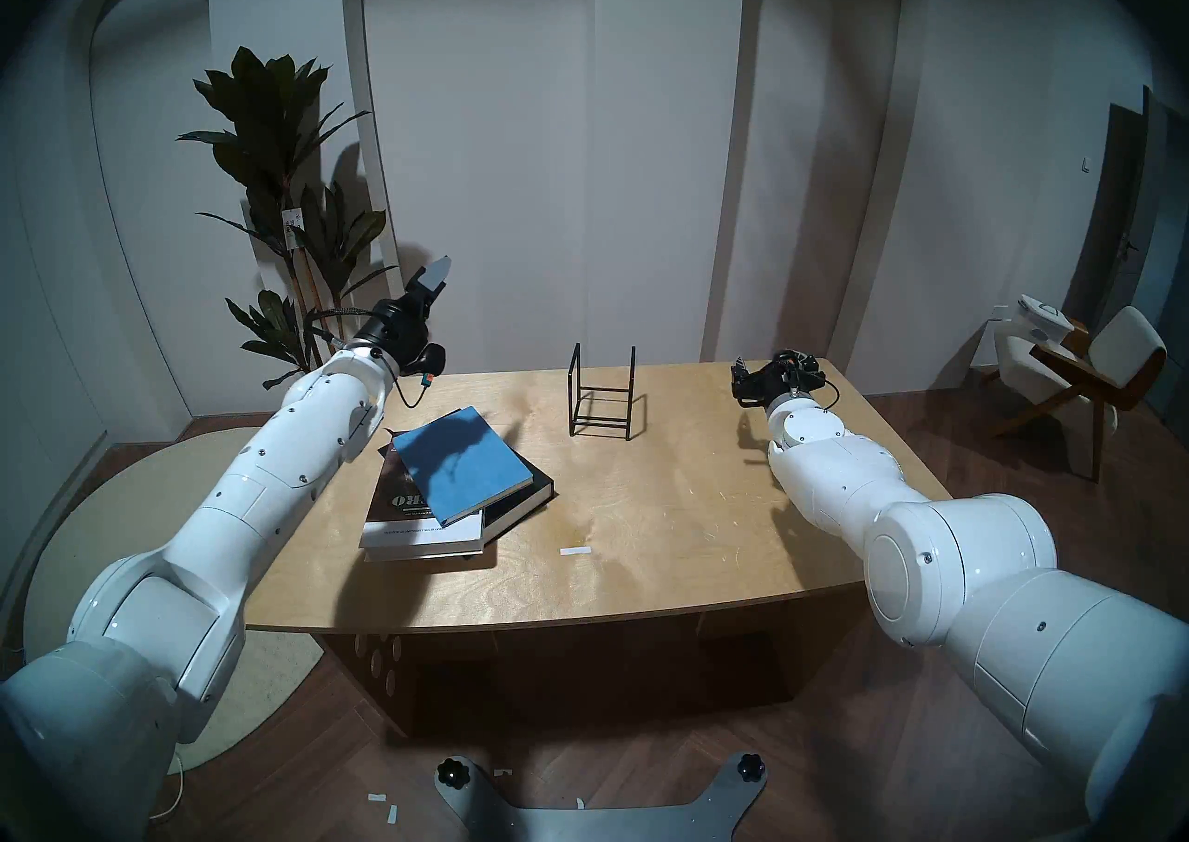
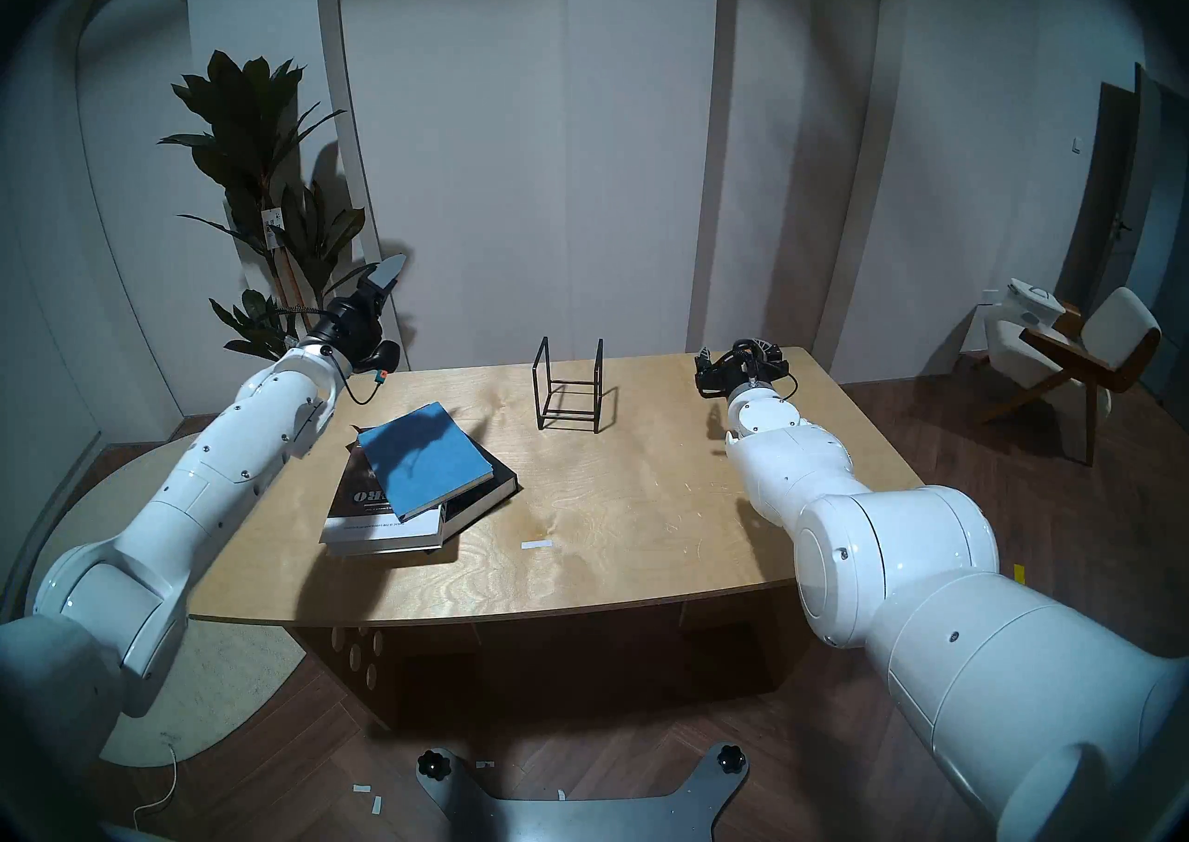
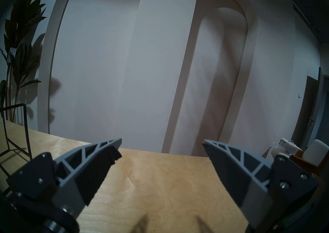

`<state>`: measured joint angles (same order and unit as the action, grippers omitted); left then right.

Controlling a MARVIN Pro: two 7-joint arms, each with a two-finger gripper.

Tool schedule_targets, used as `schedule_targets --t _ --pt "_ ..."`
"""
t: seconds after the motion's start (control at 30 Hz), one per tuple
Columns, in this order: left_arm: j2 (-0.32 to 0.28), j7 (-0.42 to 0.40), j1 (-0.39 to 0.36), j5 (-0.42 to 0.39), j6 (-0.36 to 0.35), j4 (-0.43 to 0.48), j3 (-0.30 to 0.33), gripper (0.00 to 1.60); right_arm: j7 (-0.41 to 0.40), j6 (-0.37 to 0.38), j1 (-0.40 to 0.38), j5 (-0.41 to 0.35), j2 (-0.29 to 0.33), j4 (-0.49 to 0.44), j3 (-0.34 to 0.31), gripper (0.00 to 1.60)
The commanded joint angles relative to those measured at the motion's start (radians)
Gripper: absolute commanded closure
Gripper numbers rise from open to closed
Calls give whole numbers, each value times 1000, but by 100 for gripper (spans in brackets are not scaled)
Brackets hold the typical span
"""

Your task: Stack the books into one stack

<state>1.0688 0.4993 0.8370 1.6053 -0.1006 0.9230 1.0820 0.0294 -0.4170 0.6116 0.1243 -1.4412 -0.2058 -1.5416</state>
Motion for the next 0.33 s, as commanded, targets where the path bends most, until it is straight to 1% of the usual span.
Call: schedule_targets --t 0.0,0.03,0.07,0.13,0.2,0.23,0.3 --pt "75 22 -29 56 -104 -11 43 0 1 -16 -28 -1 1 -14 -2 0" --pt "83 27 -28 66 -127 -17 49 0 1 -17 -29 -1 1 -13 -2 0" --pt "100 36 -29 87 -164 -31 61 0 1 -19 -30 0 1 -11 -3 0" --pt "104 38 -29 92 -172 -35 65 0 1 -20 -30 1 1 -10 -4 0" --pt "121 48 -30 111 -218 -50 76 0 1 -22 -31 2 1 -8 -5 0" --pt "127 52 -30 119 -219 -55 83 0 1 -22 -32 2 1 -7 -5 0" --pt "140 62 -32 133 -258 -70 91 0 1 -24 -33 3 0 -5 -6 0"
